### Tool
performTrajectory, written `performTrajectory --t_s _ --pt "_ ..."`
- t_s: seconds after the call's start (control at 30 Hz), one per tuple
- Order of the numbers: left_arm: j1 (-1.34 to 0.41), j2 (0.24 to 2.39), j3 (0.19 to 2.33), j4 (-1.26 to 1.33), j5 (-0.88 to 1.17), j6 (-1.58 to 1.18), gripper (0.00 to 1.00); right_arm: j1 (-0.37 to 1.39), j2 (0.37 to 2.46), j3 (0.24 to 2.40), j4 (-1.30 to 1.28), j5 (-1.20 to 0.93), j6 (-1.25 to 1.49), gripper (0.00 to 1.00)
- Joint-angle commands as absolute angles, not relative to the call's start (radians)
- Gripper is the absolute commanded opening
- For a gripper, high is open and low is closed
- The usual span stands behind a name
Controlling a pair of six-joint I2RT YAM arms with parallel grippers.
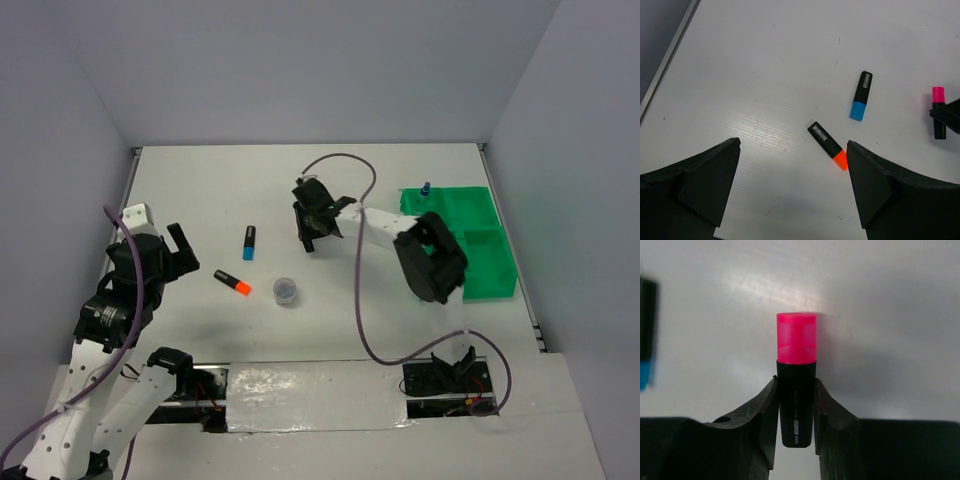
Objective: Sort the stationery into containers
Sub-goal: Pick up the pen from the center of the board, then place the pen in the storage box.
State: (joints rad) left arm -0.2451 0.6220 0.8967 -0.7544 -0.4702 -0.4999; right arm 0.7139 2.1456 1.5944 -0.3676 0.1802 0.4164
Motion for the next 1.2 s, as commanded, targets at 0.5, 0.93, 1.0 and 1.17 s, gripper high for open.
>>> performTrajectory --t_s 0.5,0.93,1.0,1.17 --pt "-0.288 0.594 0.9 -0.718 -0.457 -0.482 0.99 -0.043 1.684 1.399 -0.354 0.422 0.4 0.0" --pt "-0.313 0.6 0.899 -0.713 -0.448 -0.477 0.99 -0.167 1.853 1.434 -0.38 0.468 0.42 0.0" --pt "-0.316 0.597 0.899 -0.712 -0.448 -0.477 0.99 -0.17 1.873 1.439 -0.383 0.466 0.422 0.0" --pt "-0.322 0.594 0.897 -0.71 -0.445 -0.476 0.99 -0.17 1.885 1.439 -0.393 0.443 0.436 0.46"
